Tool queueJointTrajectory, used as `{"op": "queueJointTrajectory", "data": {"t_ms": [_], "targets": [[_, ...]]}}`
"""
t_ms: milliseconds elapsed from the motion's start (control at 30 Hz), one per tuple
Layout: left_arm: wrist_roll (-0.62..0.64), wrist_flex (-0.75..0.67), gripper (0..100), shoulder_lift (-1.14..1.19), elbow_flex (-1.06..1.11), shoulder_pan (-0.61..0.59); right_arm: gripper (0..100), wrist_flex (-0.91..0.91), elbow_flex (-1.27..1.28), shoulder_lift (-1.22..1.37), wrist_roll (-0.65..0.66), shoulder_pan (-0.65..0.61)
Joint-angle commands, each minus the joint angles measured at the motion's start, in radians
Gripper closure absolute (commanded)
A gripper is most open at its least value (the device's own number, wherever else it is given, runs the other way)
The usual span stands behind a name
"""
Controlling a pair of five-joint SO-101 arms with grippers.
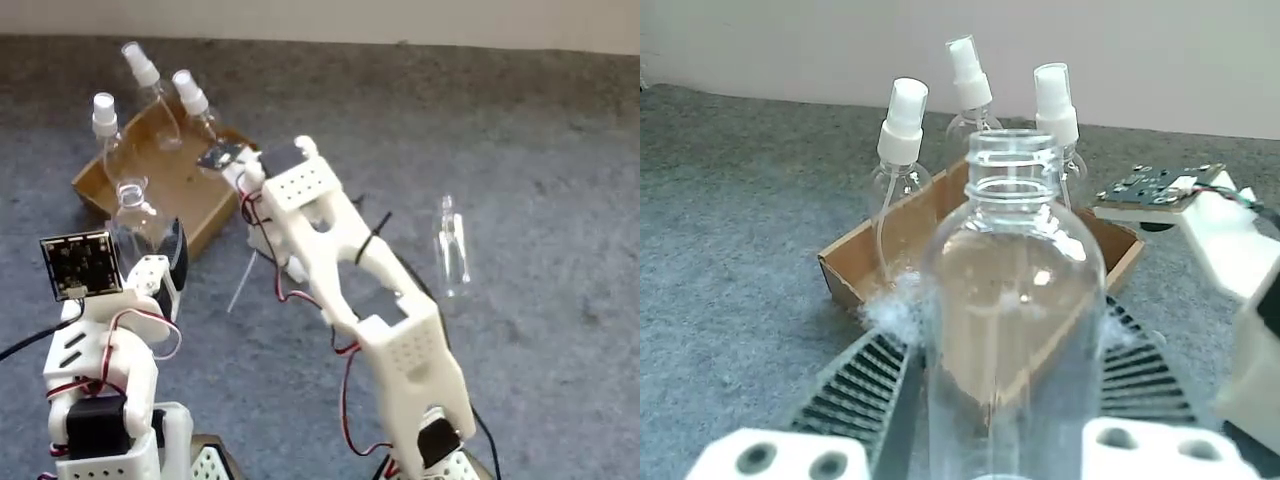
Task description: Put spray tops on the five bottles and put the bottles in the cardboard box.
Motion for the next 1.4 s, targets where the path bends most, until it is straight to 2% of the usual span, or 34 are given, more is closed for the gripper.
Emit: {"op": "queueJointTrajectory", "data": {"t_ms": [0,300,533,700,967,1200,1367], "targets": [[0.014,-0.028,92,-0.013,-0.005,-0.005,79.9,0.012,-0.117,0.07,0.009,-0.015],[0.014,-0.031,92,-0.013,0.012,-0.002,80.8,0.012,-0.134,0.189,0.012,0.024],[0.012,-0.034,92,-0.013,0.03,-0.001,99.1,0.008,-0.136,0.191,0.015,0.042],[0.012,-0.034,92,-0.013,0.031,-0.001,99.5,0.015,-0.136,0.168,0.011,0.042],[0.012,-0.034,92,-0.015,0.031,0.004,99.5,0.119,-0.136,-0.056,0.008,0.11],[0.006,-0.029,92,-0.015,0.035,0.159,99.5,0.159,-0.133,-0.334,0.003,0.209],[0.005,-0.034,92,-0.015,0.068,0.292,99.5,0.16,-0.124,-0.561,-0.129,0.246]]}}
